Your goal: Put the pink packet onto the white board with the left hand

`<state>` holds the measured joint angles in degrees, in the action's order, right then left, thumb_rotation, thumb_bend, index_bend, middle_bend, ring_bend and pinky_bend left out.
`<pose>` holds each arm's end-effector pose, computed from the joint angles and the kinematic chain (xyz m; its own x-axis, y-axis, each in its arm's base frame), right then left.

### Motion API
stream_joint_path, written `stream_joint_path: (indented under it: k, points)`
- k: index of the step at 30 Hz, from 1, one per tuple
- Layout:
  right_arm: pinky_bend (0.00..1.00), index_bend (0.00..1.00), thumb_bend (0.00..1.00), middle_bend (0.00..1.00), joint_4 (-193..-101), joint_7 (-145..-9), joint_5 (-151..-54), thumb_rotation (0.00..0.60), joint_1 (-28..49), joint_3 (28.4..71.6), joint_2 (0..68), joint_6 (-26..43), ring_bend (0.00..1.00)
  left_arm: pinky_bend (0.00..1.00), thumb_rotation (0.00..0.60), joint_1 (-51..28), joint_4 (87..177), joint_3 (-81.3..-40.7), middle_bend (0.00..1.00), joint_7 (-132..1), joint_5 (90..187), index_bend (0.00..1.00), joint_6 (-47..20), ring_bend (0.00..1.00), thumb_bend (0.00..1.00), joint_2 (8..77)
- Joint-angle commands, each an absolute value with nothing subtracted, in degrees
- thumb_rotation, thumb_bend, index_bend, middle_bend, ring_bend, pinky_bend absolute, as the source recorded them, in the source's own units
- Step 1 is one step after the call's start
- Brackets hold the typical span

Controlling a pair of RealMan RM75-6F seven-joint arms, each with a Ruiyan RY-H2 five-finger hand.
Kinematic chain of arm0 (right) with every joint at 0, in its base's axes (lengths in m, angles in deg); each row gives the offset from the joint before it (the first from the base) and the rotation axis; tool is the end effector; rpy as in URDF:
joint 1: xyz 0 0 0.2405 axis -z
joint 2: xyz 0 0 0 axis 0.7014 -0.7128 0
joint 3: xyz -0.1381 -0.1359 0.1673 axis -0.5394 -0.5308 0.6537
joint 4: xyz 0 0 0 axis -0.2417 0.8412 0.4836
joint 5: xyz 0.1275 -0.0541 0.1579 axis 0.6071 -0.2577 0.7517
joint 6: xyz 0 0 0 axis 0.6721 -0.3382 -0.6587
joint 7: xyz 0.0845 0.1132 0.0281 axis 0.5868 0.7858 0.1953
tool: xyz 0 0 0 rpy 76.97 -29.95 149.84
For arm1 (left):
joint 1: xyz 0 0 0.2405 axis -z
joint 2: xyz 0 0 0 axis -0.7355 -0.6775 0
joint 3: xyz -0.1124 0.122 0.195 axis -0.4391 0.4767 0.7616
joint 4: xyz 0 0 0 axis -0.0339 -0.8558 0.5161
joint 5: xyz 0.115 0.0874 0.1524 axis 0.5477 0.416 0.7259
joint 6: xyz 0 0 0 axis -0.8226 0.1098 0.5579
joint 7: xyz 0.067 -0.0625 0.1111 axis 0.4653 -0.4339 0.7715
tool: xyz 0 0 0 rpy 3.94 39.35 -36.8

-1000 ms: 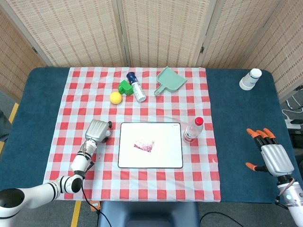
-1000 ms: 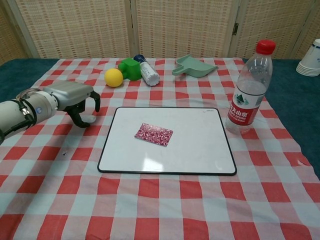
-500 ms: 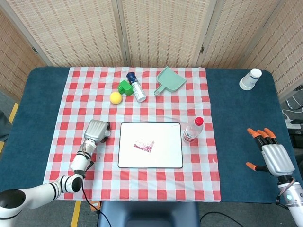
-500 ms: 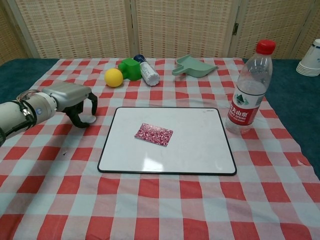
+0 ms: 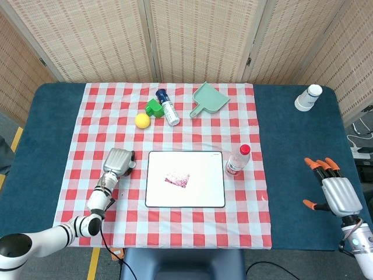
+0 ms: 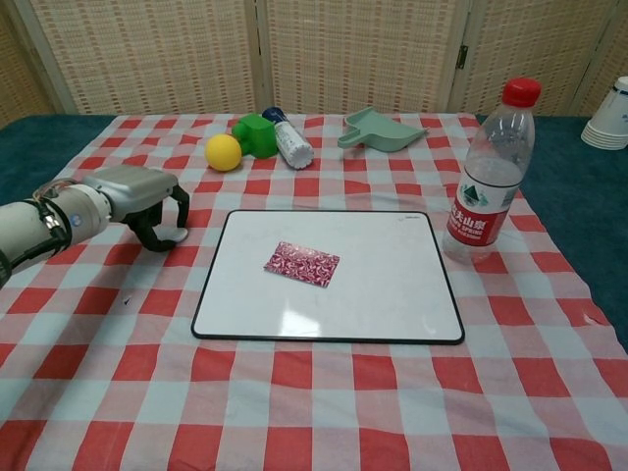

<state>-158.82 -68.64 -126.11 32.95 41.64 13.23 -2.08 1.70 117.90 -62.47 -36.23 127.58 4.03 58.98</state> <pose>-0.3249 -0.2164 0.1560 0.3736 -0.1452 0.9161 -0.9274 -0.0787 0.3657 -0.1946 0.4044 -0.0460 0.6536 0.2768 0.7044 0.7569 -0.2389 -0.6083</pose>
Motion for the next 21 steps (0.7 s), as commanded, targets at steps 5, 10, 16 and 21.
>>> stream_joint_path:
  k: [5, 10, 16, 21]
  points:
    - [0.06, 0.03, 0.03, 0.15, -158.8, -68.6, -126.1, 0.6, 32.9, 41.7, 13.2, -2.1, 0.06, 1.0, 0.6, 1.7, 118.4, -62.8, 1.0, -36.4, 128.1, 0.49, 3.8, 1.0, 0.3, 58.7]
    - [0.06, 0.03, 0.03, 0.15, -158.8, -68.5, -126.1, 0.6, 32.9, 41.6, 13.2, -2.1, 0.06, 1.0, 0.6, 1.8, 120.4, -63.4, 1.0, -36.0, 128.5, 0.5, 2.8, 1.0, 0.29, 57.5]
    - [0.06, 0.03, 0.03, 0.15, -158.9, -68.4, -126.3, 0.6, 33.0, 41.6, 13.1, -2.2, 0.06, 1.0, 0.6, 2.0, 122.9, -63.8, 1.0, -34.7, 128.2, 0.52, 1.9, 1.0, 0.29, 56.3]
    - [0.06, 0.03, 0.03, 0.15, -158.8, -68.4, -126.4, 0.6, 32.8, 41.5, 13.2, -1.9, 0.06, 1.0, 0.6, 3.1, 126.2, -63.9, 1.0, -32.3, 127.9, 0.52, 1.1, 1.0, 0.29, 56.3]
